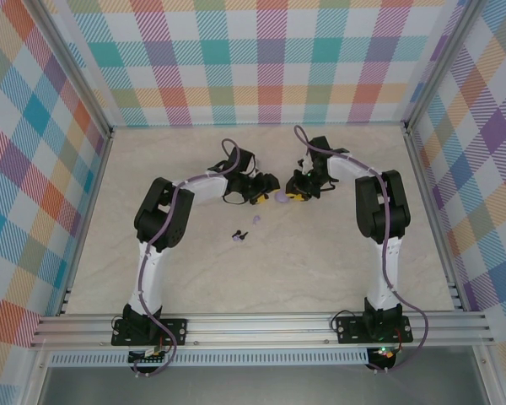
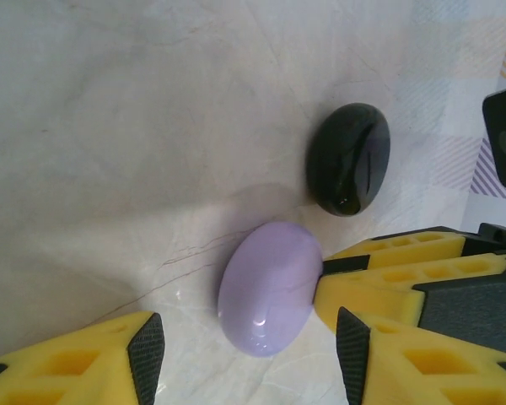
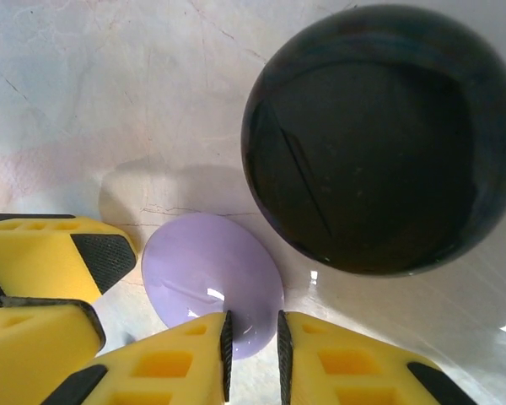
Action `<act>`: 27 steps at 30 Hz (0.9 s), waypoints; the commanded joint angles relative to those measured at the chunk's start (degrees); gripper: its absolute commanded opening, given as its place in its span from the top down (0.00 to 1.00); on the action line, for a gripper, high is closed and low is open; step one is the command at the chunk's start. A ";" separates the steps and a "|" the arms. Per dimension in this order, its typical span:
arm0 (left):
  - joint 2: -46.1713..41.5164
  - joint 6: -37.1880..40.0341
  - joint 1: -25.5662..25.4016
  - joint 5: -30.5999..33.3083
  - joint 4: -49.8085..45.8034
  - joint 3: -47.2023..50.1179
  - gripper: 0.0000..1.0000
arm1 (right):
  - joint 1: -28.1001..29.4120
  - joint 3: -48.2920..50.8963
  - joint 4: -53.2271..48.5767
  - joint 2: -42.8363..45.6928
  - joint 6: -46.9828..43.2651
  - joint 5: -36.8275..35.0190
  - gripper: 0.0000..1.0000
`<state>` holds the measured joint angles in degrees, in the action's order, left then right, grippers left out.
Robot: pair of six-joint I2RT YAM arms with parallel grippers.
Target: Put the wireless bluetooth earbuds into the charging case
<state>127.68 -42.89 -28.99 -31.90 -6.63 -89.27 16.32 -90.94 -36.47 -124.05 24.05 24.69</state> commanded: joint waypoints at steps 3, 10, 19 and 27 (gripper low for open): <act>2.59 -1.58 -1.41 -2.23 1.33 -2.21 0.43 | -0.03 -0.57 0.23 -0.94 1.06 1.08 0.76; 3.87 -2.73 -2.27 -2.85 1.94 -3.18 0.48 | -0.02 0.06 0.47 -1.01 1.26 1.20 0.77; 4.25 -5.50 -3.09 -3.26 3.58 -3.01 0.57 | -0.09 1.23 1.87 -0.93 2.64 2.49 0.78; 3.81 -9.52 -3.09 -3.85 8.25 -1.66 0.59 | -0.26 2.76 3.04 -0.67 3.61 3.76 0.79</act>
<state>130.82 -49.78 -30.37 -33.56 -2.74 -91.11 15.53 -89.76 -34.00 -124.05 26.63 26.57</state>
